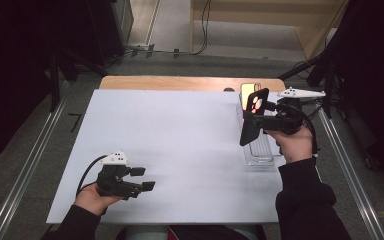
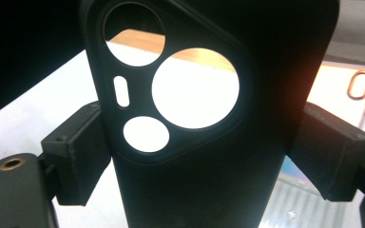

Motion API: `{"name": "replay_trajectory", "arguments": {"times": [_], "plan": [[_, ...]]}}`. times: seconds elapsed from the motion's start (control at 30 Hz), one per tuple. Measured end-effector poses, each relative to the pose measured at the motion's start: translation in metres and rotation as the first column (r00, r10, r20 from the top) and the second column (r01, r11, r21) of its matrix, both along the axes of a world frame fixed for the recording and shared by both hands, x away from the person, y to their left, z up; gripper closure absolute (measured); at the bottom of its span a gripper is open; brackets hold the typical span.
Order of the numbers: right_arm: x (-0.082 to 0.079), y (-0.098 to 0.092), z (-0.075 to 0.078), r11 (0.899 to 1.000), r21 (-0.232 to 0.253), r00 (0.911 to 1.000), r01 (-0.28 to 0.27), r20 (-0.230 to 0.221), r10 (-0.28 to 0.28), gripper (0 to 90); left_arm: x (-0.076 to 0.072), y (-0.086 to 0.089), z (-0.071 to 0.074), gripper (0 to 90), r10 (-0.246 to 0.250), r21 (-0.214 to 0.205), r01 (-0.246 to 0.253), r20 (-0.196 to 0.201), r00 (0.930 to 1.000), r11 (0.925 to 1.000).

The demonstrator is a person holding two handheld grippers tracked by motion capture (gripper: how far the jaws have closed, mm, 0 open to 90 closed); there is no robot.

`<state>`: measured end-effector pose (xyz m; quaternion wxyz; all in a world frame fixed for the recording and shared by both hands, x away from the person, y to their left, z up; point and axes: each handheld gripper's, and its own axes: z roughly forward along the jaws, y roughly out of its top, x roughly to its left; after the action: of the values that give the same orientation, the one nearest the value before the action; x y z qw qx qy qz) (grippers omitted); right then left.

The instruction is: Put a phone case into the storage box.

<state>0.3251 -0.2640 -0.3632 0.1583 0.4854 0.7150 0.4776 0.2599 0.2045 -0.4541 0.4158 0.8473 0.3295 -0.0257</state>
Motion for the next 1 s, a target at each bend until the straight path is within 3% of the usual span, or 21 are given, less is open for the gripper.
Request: {"name": "replay_trajectory", "arguments": {"times": [0.17, 0.33, 0.5, 0.73, 1.0], "plan": [[0.009, -0.006, 0.001, 0.997, -0.022, 0.9972, 0.073, 0.019, -0.072, 11.8, -0.002, 0.003, 0.0, 31.2, 0.008, -0.001, -0.008, -0.001, 1.0, 1.0], [0.019, -0.012, 0.0, 0.988, -0.038, 0.9886, 0.147, 0.041, -0.145, 11.9, -0.003, 0.005, 0.001, 31.2, 0.017, -0.009, -0.017, 0.006, 0.9998, 0.9998], [0.03, -0.015, -0.003, 0.977, -0.061, 0.9775, 0.204, 0.065, -0.201, 11.9, -0.004, 0.006, 0.0, 31.2, 0.023, -0.011, -0.023, 0.009, 0.9997, 0.9997], [0.046, -0.011, -0.019, 0.95, -0.099, 0.9531, 0.295, 0.099, -0.286, 11.9, -0.005, 0.008, 0.0, 31.2, 0.027, -0.006, -0.026, 0.008, 0.9996, 0.9996], [0.065, -0.011, -0.037, 0.94, -0.121, 0.9474, 0.319, 0.063, -0.314, 11.8, -0.006, 0.01, -0.001, 31.2, 0.036, -0.004, -0.036, 0.008, 0.9993, 0.9993]]}}
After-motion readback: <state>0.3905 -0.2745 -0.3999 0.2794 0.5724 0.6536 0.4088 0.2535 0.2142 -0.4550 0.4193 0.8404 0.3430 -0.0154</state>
